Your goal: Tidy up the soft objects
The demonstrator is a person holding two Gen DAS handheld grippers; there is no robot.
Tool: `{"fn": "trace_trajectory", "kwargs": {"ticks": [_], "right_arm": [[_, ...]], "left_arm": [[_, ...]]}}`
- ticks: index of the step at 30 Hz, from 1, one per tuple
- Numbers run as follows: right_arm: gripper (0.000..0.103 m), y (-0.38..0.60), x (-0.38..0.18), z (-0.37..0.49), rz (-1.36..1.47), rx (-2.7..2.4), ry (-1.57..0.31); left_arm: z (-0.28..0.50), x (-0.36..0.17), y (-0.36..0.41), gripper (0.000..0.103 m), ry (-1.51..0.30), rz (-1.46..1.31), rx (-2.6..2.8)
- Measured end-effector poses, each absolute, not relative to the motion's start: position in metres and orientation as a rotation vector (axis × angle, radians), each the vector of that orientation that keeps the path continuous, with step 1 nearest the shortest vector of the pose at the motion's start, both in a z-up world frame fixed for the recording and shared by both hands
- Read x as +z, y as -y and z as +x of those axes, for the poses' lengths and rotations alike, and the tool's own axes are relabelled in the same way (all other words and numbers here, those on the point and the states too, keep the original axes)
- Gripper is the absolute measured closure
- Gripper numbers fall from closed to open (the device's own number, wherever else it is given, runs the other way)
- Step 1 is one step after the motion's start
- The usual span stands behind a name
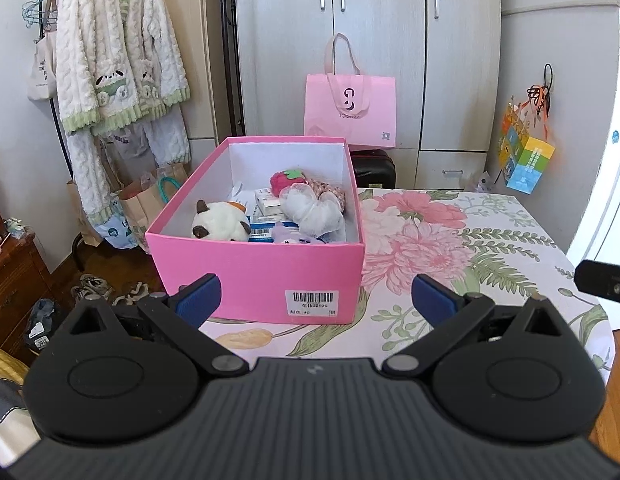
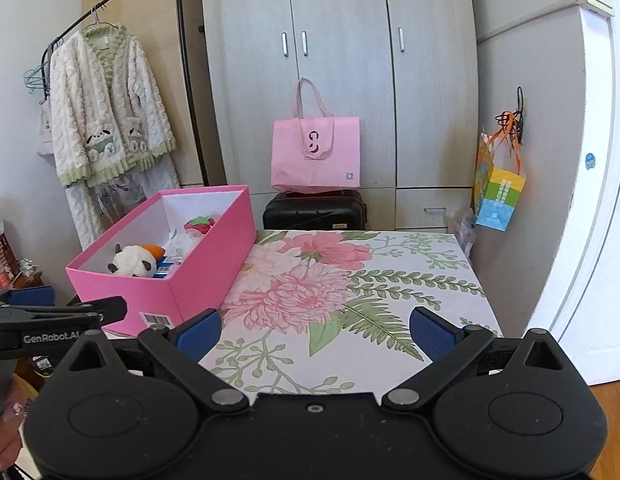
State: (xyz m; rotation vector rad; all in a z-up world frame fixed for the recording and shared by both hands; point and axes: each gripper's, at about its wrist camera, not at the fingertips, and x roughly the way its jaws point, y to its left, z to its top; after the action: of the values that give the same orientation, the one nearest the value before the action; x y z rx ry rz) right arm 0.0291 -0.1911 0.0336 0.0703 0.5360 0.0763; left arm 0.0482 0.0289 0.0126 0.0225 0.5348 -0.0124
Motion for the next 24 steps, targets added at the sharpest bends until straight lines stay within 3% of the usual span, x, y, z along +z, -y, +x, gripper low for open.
{"fn": "trace_trajectory", "kwargs": {"ticks": [24], "right_arm": [[0.001, 0.181, 0.019, 0.009, 0.014, -0.008, -0.504]], "left_arm": [[0.026, 0.009, -0.023, 0.000, -0.465, 0.073, -0.021]]}}
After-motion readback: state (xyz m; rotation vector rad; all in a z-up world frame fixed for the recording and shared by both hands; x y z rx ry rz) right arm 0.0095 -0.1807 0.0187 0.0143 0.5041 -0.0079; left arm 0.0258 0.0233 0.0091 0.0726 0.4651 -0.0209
